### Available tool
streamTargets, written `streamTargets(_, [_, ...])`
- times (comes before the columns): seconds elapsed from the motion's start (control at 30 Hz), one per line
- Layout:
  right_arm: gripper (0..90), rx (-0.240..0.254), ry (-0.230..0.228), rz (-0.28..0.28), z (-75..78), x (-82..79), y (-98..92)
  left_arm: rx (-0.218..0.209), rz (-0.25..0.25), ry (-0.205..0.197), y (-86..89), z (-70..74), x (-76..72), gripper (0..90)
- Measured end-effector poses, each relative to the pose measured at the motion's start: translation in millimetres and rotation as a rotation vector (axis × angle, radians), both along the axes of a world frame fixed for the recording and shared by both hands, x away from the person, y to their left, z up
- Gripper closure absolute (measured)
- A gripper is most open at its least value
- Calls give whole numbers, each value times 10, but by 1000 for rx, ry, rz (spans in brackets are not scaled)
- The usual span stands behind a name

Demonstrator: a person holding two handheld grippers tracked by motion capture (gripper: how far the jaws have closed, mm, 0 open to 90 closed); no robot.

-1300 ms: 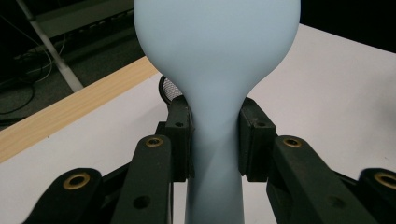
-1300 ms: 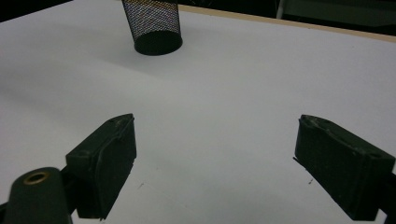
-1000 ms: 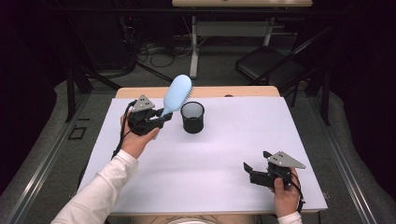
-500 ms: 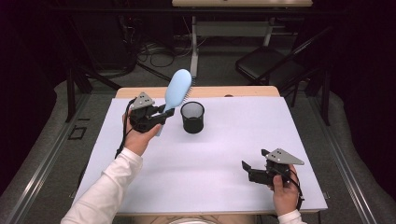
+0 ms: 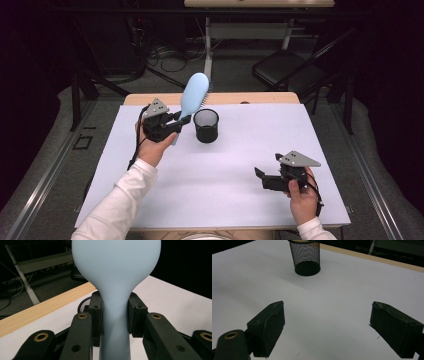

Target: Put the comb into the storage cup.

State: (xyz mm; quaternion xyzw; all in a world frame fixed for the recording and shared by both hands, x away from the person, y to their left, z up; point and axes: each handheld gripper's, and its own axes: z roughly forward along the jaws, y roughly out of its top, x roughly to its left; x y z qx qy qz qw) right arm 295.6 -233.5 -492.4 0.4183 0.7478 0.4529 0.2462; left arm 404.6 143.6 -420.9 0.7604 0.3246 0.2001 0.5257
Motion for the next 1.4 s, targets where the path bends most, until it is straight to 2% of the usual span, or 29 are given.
streamTargets(0.5, [120, -17, 10, 25, 220, 197, 141, -21, -2, -17, -23, 7, -7, 698])
streamTargets(0.7, [120, -27, 16, 29, 262, 292, 181, -35, -12, -15, -45, -6, -2, 698])
streamTargets(1.4, [103, 3, 54, 41, 386, 537, 347, -61, -35, -19, -139, -74, -3, 698])
